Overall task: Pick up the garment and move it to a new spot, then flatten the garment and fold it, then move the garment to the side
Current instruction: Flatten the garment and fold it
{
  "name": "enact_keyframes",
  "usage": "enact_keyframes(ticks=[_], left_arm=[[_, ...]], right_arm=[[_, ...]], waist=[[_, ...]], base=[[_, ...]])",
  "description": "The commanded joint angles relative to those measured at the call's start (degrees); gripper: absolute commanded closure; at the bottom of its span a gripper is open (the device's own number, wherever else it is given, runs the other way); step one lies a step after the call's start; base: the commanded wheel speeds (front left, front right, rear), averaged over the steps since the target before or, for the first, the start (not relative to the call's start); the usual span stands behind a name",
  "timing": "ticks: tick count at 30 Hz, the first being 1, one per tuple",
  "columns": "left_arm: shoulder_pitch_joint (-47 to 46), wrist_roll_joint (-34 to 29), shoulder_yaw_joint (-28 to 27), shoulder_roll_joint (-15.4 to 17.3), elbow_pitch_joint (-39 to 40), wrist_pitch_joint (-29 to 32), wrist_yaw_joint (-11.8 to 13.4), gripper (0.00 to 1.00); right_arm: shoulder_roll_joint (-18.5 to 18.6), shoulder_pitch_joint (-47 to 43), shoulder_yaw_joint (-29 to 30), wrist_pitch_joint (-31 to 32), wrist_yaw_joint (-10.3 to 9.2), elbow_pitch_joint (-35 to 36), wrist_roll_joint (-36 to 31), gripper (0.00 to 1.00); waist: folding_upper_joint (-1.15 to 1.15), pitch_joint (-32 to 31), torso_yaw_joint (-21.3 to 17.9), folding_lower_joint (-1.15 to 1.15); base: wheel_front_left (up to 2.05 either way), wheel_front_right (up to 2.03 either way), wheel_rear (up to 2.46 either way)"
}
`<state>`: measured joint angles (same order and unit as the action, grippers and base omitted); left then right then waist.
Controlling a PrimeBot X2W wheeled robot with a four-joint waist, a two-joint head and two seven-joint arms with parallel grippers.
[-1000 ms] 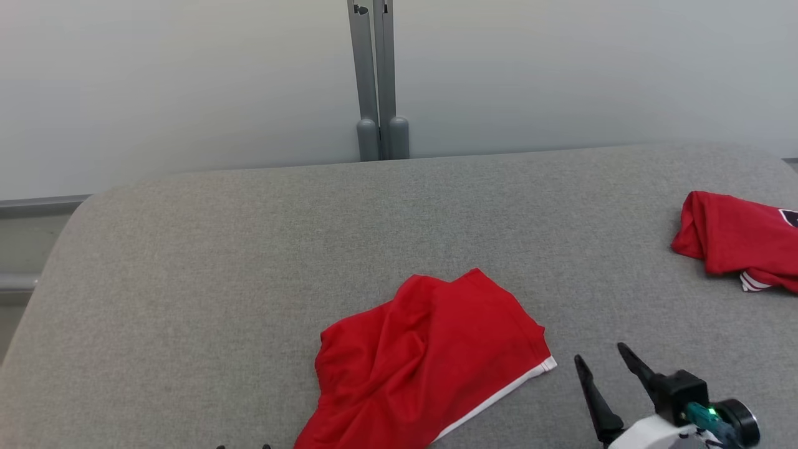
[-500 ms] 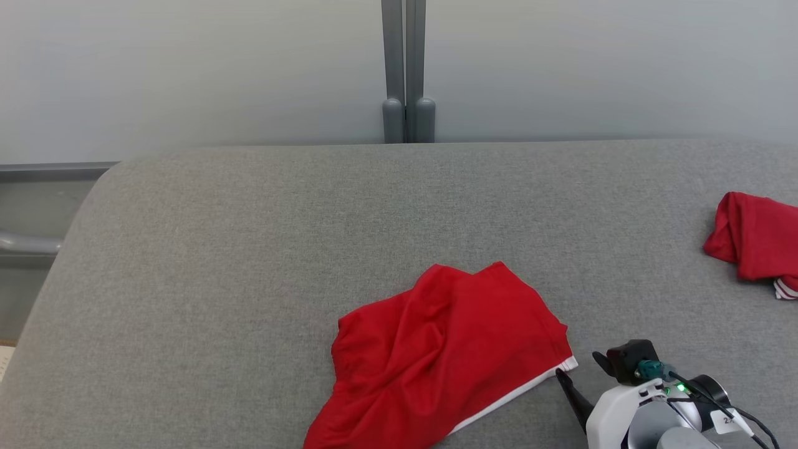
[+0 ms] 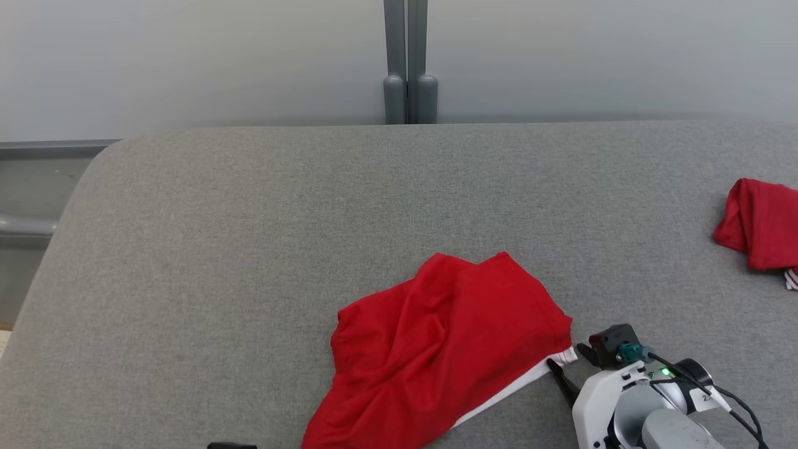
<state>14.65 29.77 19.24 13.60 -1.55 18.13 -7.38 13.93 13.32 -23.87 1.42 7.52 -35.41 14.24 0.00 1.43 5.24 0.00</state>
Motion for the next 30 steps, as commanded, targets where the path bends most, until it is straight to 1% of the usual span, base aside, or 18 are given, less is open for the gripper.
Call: enact_keyframes(ticks=[1, 2, 3, 4, 8, 10, 11, 12, 13, 14, 15, 16, 17, 19, 23, 25, 29, 30], left_arm=[[-1.1, 0.8, 0.2, 0.6, -0.4, -0.5, -0.2, 0.0], [-1.3, 1.0, 0.4, 0.7, -0.6, -0.6, -0.2, 0.0], [-1.6, 1.0, 0.7, 0.8, -0.9, -0.9, -0.2, 0.0], [-1.8, 1.1, 0.8, 0.7, -1.1, -1.2, -0.2, 0.0], [-1.9, 1.4, 1.2, 0.8, -1.8, -1.7, -0.2, 0.0], [-2.1, 1.4, 1.4, 0.9, -2.1, -2.0, -0.2, 0.0], [-2.3, 1.5, 1.5, 0.8, -2.3, -2.1, -0.2, 0.0], [-2.3, 1.8, 1.8, 0.8, -2.5, -2.1, -0.2, 0.0], [-2.4, 2.1, 2.0, 0.9, -2.6, -2.2, -0.2, 0.09], [-2.5, 2.4, 2.0, 0.8, -2.7, -2.4, -0.2, 0.4], [-2.7, 2.5, 2.1, 0.9, -2.9, -2.6, -0.2, 0.68], [-3.0, 2.9, 2.4, 0.9, -3.0, -2.9, -0.2, 0.94], [-3.2, 3.2, 3.0, 1.2, -3.0, -3.3, -0.2, 1.0], [-3.4, 4.1, 4.0, 1.5, -3.1, -3.5, -0.2, 1.0], [-2.7, 6.6, 4.3, 2.2, 0.3, -4.1, -0.2, 1.0], [-1.5, 8.2, 3.7, 2.7, 3.5, -4.1, -0.2, 1.0], [0.9, 10.7, 2.1, 3.4, 12.8, -3.8, 0.3, 1.0], [1.4, 11.4, 1.9, 3.4, 15.6, -3.5, 0.6, 1.0]], right_arm=[[-0.1, 0.7, -0.5, -0.1, -0.07, -0.6, 0.4, 0.25], [-0.1, 0.8, -0.7, -0.1, -0.07, -0.8, 0.6, 0.32], [-0.1, 1.1, -0.9, -0.3, -0.07, -1.0, 0.8, 0.44], [-0.1, 1.2, -1.0, -0.4, -0.07, -1.2, 1.0, 0.53], [-0.1, 1.3, -1.8, -0.4, -0.07, -1.9, 1.6, 0.66], [0.0, 1.5, -2.0, -0.4, -0.07, -2.1, 1.7, 0.69], [0.1, 1.6, -2.1, -0.5, -0.07, -2.2, 1.8, 0.72], [0.1, 1.7, -2.2, -0.5, -0.07, -2.2, 1.9, 0.85], [0.2, 1.7, -2.3, -0.5, -0.07, -2.3, 2.0, 0.95], [0.4, 1.8, -2.3, -0.6, -0.08, -2.2, 2.2, 1.0], [0.5, 1.9, -2.3, -0.7, -0.08, -2.1, 2.3, 1.0], [0.7, 1.9, -2.3, -0.9, -0.08, -2.0, 2.5, 1.0], [0.9, 1.8, -2.0, -0.8, -0.08, -1.9, 2.8, 1.0], [1.0, 1.1, -1.5, -0.1, -0.08, -1.1, 3.4, 1.0], [2.2, -2.4, 2.1, 1.5, -0.07, 5.6, 6.1, 1.0], [3.3, -5.5, 4.3, 3.8, -0.07, 11.7, 7.6, 1.0], [6.0, -12.6, 9.3, 10.5, -0.07, 29.4, 11.6, 1.0], [6.6, -14.8, 11.5, 12.6, -0.07, 34.6, 12.7, 1.0]], waist=[[0.0, 0.2, 0.0, 0.0], [0.0, 0.2, 0.0, 0.0], [0.0, 0.2, 0.0, 0.0], [0.0, 0.2, -0.1, 0.0], [0.0, 0.1, -0.2, 0.0], [0.0, 0.1, -0.3, 0.0], [0.0, 0.1, -0.3, 0.0], [0.0, 0.1, -0.4, 0.0], [0.0, 0.1, -0.4, 0.0], [0.0, 0.2, -0.5, 0.0], [0.0, 0.2, -0.5, 0.0], [0.0, 0.2, -0.6, 0.0], [0.0, 0.1, -0.6, 0.0], [0.0, 0.0, -0.7, 0.0], [0.0, -0.6, -1.0, 0.0], [0.0, -1.0, -1.4, 0.0], [0.0, -1.2, -3.4, 0.0], [0.0, -1.0, -3.9, 0.0]], base=[[0.0, 0.0, 0.0], [0.0, 0.0, 0.0], [0.0, 0.0, 0.0], [0.0, 0.0, 0.0], [0.0, 0.0, 0.0], [0.0, 0.0, 0.0], [0.0, 0.0, 0.0], [0.0, 0.0, 0.0], [0.0, 0.0, 0.0], [0.0, 0.0, 0.0], [0.0, 0.0, 0.0], [0.0, 0.0, 0.0], [0.0, 0.0, 0.0], [0.0, 0.0, 0.0], [0.0, 0.0, 0.0], [0.0, 0.0, 0.0], [0.0, 0.0, 0.0], [0.0, 0.0, 0.0]])
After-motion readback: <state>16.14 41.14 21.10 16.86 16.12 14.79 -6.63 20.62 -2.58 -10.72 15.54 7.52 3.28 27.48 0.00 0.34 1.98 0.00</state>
